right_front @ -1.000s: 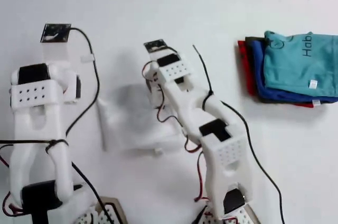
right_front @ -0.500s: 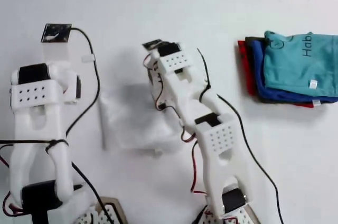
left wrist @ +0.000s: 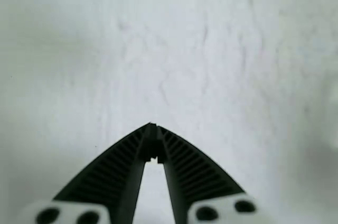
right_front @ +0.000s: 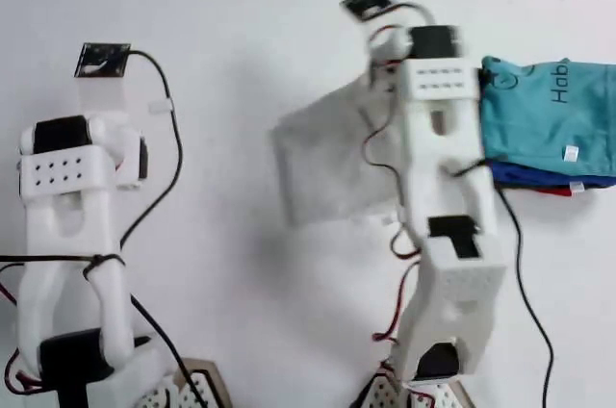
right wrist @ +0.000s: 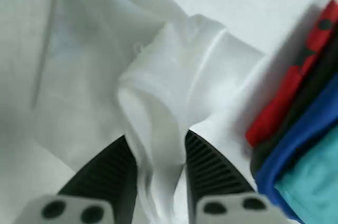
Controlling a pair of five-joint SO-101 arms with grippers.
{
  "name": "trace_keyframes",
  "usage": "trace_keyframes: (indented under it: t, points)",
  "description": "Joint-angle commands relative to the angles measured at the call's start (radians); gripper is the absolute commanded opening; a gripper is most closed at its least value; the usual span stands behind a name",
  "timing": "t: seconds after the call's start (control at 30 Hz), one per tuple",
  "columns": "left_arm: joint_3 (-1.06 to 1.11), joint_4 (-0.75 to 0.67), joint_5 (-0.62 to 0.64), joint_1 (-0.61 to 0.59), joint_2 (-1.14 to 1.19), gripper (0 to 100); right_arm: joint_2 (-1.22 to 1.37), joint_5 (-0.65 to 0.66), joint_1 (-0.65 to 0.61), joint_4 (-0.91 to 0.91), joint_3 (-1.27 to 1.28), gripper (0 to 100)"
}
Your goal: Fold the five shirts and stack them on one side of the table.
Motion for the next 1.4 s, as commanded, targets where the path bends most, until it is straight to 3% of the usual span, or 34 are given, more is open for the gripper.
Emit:
trace_keyframes:
  t: [0.0,0.23,0.57,0.73,0.9,1.0,1.37]
  points:
    - [-0.002,-0.014,0.000,-0.011,-0.035,3,-0.148,0.071,0.070,0.021,-0.049,2.0]
    - [0.005,-0.014,0.000,-0.011,-0.035,3,-0.237,0.264,0.245,0.010,-0.057,2.0]
    - [0.140,-0.117,0.000,-0.009,-0.038,3,-0.024,0.334,0.495,-0.021,-0.399,2.0]
    - [0.165,-0.120,0.000,-0.011,-0.040,3,0.185,0.345,0.558,-0.091,-0.565,2.0]
    - [0.165,-0.115,0.000,-0.011,-0.041,3,0.361,0.486,0.590,-0.213,-0.643,2.0]
    - [0.165,-0.114,0.000,-0.011,-0.041,3,0.432,0.491,0.615,-0.315,-0.681,2.0]
    - [0.165,-0.114,0.000,-0.011,-0.041,3,0.478,0.494,0.651,-0.421,-0.697,2.0]
